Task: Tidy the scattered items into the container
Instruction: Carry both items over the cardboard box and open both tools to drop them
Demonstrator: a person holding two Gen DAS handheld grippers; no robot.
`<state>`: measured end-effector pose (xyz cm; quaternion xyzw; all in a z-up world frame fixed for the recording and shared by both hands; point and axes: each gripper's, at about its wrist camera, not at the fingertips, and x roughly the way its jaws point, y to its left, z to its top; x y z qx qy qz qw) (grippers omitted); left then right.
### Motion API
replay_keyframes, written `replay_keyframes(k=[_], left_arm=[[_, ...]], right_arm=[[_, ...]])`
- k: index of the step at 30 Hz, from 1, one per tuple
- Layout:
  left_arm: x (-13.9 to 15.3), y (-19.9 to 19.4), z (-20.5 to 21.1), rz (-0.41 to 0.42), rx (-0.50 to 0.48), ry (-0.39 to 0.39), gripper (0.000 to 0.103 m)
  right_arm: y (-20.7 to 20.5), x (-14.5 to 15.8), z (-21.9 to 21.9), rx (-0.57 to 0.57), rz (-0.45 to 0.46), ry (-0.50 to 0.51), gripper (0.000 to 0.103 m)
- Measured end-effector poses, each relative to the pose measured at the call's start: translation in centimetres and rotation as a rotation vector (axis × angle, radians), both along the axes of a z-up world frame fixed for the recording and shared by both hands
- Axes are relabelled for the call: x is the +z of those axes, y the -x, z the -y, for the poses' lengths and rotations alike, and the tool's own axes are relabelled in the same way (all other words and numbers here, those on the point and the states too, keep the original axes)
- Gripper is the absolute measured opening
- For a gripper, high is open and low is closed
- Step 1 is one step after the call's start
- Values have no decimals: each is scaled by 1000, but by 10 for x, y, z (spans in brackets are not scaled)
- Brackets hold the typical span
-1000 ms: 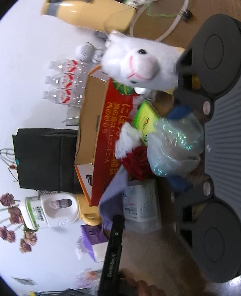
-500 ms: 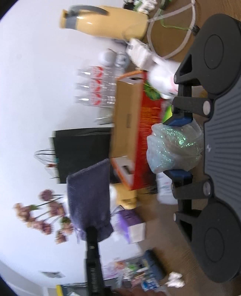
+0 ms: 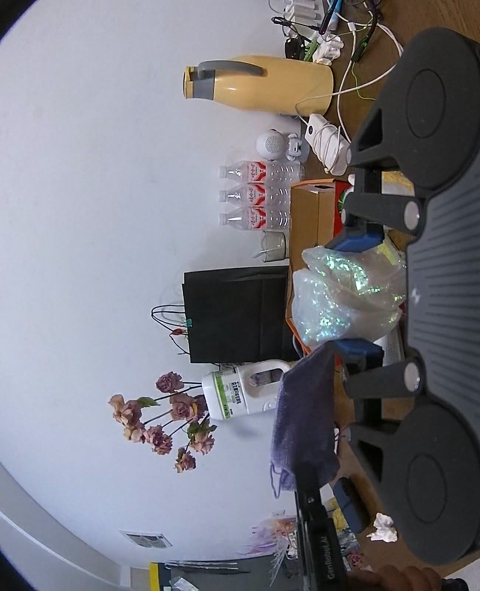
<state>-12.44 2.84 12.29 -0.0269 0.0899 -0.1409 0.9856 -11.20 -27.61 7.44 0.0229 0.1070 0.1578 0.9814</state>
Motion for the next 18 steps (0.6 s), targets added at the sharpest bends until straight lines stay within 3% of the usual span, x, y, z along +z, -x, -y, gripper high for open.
replay_keyframes(k=[5, 9, 18], left_arm=[[7, -45, 8, -4, -12, -44, 11], [15, -112, 7, -62, 1, -26, 11], [21, -290, 21, -316, 32, -35, 11]], right_arm=[[-29, 2, 3, -19, -15, 14, 45], [-77, 10, 10, -29, -44, 20, 46], [-253, 27, 26, -37, -217, -8, 46]])
